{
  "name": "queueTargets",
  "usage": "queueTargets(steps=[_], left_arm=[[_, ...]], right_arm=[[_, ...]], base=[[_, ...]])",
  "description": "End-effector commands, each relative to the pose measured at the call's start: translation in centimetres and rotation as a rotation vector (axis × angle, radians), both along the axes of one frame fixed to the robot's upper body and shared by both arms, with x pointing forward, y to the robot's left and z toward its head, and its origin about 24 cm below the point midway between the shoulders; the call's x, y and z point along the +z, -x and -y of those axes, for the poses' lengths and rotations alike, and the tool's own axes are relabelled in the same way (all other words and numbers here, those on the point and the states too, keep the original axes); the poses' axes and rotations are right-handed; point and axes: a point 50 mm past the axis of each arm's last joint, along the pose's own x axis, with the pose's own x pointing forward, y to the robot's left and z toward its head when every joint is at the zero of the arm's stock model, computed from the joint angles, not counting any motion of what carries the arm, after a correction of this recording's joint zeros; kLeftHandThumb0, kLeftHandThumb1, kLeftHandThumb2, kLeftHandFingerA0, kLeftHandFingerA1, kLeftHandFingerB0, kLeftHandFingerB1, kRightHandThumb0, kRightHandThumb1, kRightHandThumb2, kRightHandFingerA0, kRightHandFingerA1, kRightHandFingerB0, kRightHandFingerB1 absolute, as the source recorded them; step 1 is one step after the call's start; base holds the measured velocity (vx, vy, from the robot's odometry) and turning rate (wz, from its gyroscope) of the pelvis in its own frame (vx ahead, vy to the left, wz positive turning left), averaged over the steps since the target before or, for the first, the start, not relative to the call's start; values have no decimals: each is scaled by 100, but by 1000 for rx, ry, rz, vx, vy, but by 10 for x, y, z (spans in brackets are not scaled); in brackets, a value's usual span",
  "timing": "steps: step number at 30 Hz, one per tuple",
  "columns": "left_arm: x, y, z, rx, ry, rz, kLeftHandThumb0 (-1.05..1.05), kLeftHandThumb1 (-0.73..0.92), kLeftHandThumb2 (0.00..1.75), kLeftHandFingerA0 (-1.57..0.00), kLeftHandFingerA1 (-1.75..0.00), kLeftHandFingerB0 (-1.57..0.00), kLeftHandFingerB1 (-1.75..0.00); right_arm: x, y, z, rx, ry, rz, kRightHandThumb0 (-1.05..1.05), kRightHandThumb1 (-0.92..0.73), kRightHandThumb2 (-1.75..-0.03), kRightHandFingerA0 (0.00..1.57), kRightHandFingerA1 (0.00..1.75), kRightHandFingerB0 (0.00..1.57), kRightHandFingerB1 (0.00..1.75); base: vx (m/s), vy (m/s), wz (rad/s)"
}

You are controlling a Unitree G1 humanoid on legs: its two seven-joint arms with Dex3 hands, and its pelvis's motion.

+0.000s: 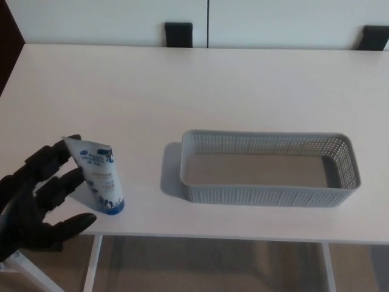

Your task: The robot walks towards a table in front, picks a shampoo with left hand and puts it in a small grey container

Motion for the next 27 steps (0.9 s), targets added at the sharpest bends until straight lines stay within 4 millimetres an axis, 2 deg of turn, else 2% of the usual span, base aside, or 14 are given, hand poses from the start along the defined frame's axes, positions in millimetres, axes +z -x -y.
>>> queueTargets(steps=[1, 2, 4, 5, 6, 9, 10, 11, 12, 13, 18, 19, 22, 27], left_arm=[[0, -4, 6, 70, -92, -24, -53, 37, 66, -16, -42, -6, -23], [4, -10, 11, 101, -128, -8, -28, 25, 82, -3, -48, 0, -48], [1, -10, 22, 153, -111, -29, -26, 27, 83, -4, -48, 0, -48], [0, -14, 28, 170, -99, -38, -43, 35, 69, -35, -51, -2, -22], [1, -23, 36, 191, -122, -36, -47, 38, 66, -66, -58, -7, -21], [3, -42, 52, 237, -214, -18, -42, 44, 54, -86, -55, -10, -25], [3, -59, 65, 262, -235, -14, -34, 48, 54, -113, -67, -23, -30], [2, -62, 70, 271, -241, -21, -24, 56, 65, -109, -102, -39, -39], [1, -64, 74, 277, -246, -30, -24, 56, 65, -109, -102, -39, -39], [3, -78, 85, 246, -271, -12, -8, 73, 62, -106, -128, -52, -40], [9, -90, 95, 191, -292, 13, 4, 82, 64, -99, -136, -89, -60], [8, -90, 95, 185, -297, 9, 6, 82, 67, -95, -136, -90, -80], [6, -87, 91, 174, -335, 19, 1, 80, 74, -94, -135, -83, -102], [1, -79, 75, 200, -328, 11, -8, 73, 81, -99, -141, -83, -104]], right_arm=[[2, -2, 3, -2, 6, 6, -36, -66, -60, 67, 48, 51, 38], [5, -8, 3, -6, 1, 23, -36, -68, -61, 68, 48, 51, 38], [5, -3, 5, -1, 14, 21, -36, -68, -61, 66, 47, 51, 38], [5, -4, 6, 4, 16, 20, -36, -69, -60, 63, 47, 49, 38], [6, -8, 6, 10, 19, 24, -37, -70, -62, 63, 47, 50, 37], [8, -11, 5, 26, 6, 33, -36, -71, -62, 61, 44, 49, 38], [8, -14, 5, 0, -9, 38, -36, -70, -61, 62, 44, 49, 38], [7, -11, 4, -3, -12, 34, -37, -71, -61, 62, 46, 49, 38], [5, -8, 3, -3, -14, 27, -37, -71, -61, 62, 46, 49, 38], [6, -11, 3, 8, -14, 30, -36, -70, -61, 62, 44, 49, 38], [11, -18, 5, 9, -8, 57, -35, -71, -61, 62, 46, 49, 38], [11, -18, 6, 2, -4, 58, -35, -70, -61, 64, 48, 50, 38], [10, -19, 4, 2, -1, 52, -36, -71, -62, 62, 46, 50, 38], [8, -17, 2, 14, -9, 41, -36, -70, -61, 64, 45, 51, 38]], base=[[0, 0, 0], [0, 0, 0], [0, 0, 0], [0, 0, 0], [0, 0, 0], [0, 0, 0], [0, 0, 0], [0, 0, 0], [0, 0, 0], [0, 0, 0], [0, 0, 0], [0, 0, 0], [0, 0, 0], [0, 0, 0]])
